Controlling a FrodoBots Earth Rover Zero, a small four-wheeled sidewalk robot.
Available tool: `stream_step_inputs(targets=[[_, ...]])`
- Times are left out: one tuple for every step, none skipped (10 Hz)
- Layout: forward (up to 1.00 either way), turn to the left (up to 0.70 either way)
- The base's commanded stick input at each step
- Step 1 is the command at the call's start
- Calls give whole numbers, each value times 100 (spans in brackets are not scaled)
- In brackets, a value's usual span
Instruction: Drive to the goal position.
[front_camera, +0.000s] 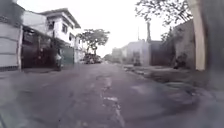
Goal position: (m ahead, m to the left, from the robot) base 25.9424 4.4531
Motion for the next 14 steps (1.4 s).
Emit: stream_step_inputs(targets=[[100, 0], [100, 0], [100, 0], [100, 0], [100, 0], [100, 0], [100, 0], [100, 0], [100, 0], [100, 0], [100, 0], [100, 0], [100, 0], [100, 0]])
